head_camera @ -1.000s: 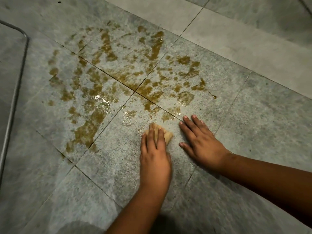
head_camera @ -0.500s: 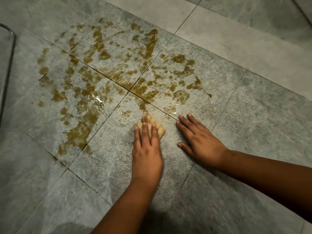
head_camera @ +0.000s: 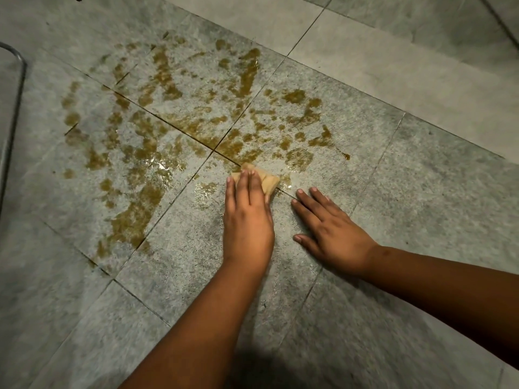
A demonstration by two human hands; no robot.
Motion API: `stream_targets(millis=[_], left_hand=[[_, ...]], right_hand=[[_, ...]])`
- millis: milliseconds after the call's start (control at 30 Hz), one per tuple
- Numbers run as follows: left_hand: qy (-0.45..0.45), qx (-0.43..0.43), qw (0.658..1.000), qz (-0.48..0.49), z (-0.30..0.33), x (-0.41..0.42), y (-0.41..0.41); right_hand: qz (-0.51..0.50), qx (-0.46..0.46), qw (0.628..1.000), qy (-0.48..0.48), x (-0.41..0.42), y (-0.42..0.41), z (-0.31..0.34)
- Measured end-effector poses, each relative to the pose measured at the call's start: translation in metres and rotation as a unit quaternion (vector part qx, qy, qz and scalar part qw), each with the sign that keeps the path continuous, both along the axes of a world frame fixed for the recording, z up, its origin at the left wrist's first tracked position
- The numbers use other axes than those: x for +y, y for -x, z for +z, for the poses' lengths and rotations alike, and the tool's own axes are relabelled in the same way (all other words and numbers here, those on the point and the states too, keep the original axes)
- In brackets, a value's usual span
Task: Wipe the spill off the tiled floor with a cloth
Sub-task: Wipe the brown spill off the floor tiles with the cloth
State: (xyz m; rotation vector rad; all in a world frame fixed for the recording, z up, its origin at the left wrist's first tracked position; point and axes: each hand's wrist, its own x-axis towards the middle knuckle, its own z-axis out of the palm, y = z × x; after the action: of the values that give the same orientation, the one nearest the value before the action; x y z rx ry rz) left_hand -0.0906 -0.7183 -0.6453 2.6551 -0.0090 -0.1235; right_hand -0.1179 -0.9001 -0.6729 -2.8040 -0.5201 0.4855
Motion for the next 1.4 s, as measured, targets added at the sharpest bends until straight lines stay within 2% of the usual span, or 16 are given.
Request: stream_targets(millis=[167, 400, 567, 667, 767, 833, 900, 967, 1033, 1100, 1200, 1267, 1333, 1400], left_hand=[[-0.053, 0.034, 0.997, -0.039, -0.017, 0.005, -0.004], [-0.048, 0.038, 0.997, -0.051, -0.018, 0.006, 0.057], [-0.011, 0.038, 0.998, -0.044, -0.024, -0.003, 0.091], [0.044, 0.028, 0.999, -0.006, -0.019, -0.008, 0.081], [0.092, -0.009, 0.995, 0.026, -0.008, -0.021, 0.06], [0.121, -0.004, 0.991, 0.059, -0.001, -0.033, 0.043], [0.161, 0.02, 0.984, 0.075, 0.003, -0.044, 0.03], [0.218, 0.046, 0.974, 0.039, 0.004, -0.05, 0.026], [0.271, 0.081, 0.959, -0.017, 0.004, -0.045, 0.032], [0.258, 0.076, 0.962, -0.048, -0.001, -0.029, 0.043], [0.092, -0.008, 0.995, 0.031, -0.017, 0.005, 0.051], [-0.003, -0.008, 0.993, 0.115, -0.026, 0.028, 0.05], [-0.046, 0.01, 0.989, 0.138, -0.034, 0.046, 0.047], [-0.092, 0.038, 0.989, 0.11, -0.041, 0.054, 0.047]], right_hand=[[0.008, 0.004, 1.0, 0.001, -0.002, -0.001, 0.004], [0.012, 0.008, 1.0, -0.004, -0.005, -0.004, 0.004], [-0.025, 0.025, 0.997, -0.072, -0.002, -0.013, 0.014], [-0.087, -0.017, 0.987, -0.134, 0.002, -0.018, 0.026], [-0.18, -0.033, 0.96, -0.211, 0.013, -0.022, 0.04], [-0.243, 0.04, 0.93, -0.274, 0.022, -0.027, 0.048], [-0.312, 0.129, 0.876, -0.345, 0.03, -0.031, 0.054], [-0.369, 0.143, 0.843, -0.366, 0.031, -0.036, 0.056], [-0.378, 0.096, 0.858, -0.334, 0.029, -0.039, 0.054], [-0.34, 0.039, 0.892, -0.295, 0.026, -0.04, 0.049], [-0.251, 0.038, 0.958, -0.135, 0.025, -0.035, 0.038], [-0.216, 0.037, 0.974, -0.049, 0.029, -0.031, 0.033], [-0.189, -0.001, 0.982, -0.011, 0.033, -0.031, 0.029], [-0.159, -0.026, 0.987, -0.018, 0.029, -0.038, 0.027]])
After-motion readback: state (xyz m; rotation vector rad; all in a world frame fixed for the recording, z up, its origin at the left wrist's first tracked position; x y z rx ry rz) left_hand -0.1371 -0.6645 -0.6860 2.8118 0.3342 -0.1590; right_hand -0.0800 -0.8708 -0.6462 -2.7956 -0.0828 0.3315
